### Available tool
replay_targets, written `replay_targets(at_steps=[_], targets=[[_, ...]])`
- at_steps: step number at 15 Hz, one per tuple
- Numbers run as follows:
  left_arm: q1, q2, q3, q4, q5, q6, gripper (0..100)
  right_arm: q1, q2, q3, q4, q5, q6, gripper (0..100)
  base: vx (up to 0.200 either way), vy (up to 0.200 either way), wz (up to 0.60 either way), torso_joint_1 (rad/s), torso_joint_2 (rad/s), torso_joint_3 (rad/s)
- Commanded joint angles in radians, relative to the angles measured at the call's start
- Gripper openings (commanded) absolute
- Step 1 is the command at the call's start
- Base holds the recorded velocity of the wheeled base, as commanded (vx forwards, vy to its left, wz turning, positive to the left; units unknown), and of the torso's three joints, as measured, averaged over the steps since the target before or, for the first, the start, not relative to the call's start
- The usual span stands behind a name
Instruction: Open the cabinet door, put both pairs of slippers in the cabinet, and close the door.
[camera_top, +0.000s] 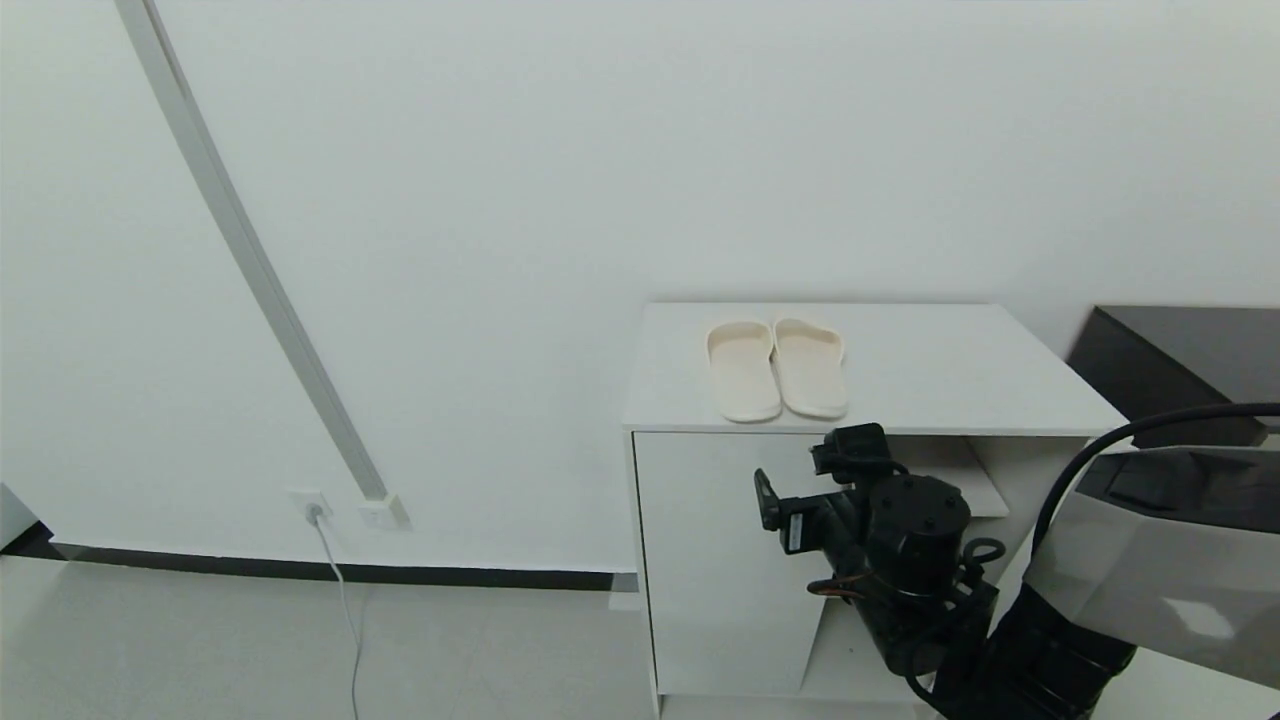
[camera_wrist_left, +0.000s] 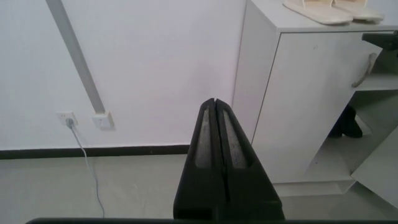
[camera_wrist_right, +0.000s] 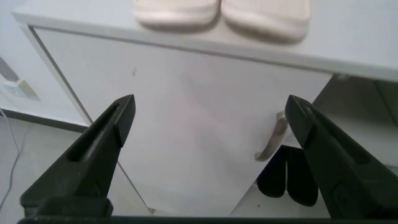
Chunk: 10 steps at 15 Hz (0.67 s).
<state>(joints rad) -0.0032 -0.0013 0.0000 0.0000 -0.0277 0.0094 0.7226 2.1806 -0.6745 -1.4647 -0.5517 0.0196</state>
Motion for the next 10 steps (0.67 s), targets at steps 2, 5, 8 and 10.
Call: replay_targets(at_steps=[2, 5, 8, 10], targets=[[0.000, 0.001, 0.000, 0.000, 0.000, 0.000, 0, 0.001, -0.004, 0.004, 0.000, 0.001, 0.000, 100, 0.000, 0.000, 0.00, 0.227, -0.50, -0.276], [0.000, 0.001, 0.000, 0.000, 0.000, 0.000, 0, 0.001, -0.005, 0.004, 0.000, 0.001, -0.001, 100, 0.000, 0.000, 0.00, 0.188, -0.40, -0.222], [0.000, 0.001, 0.000, 0.000, 0.000, 0.000, 0, -0.002, -0.005, 0.030, -0.049, 0.058, -0.046, 100, 0.000, 0.000, 0.00, 0.167, -0.37, -0.196], [0.000, 0.001, 0.000, 0.000, 0.000, 0.001, 0, -0.006, -0.024, 0.015, -0.074, 0.059, -0.098, 100, 0.000, 0.000, 0.00, 0.066, -0.16, -0.075]])
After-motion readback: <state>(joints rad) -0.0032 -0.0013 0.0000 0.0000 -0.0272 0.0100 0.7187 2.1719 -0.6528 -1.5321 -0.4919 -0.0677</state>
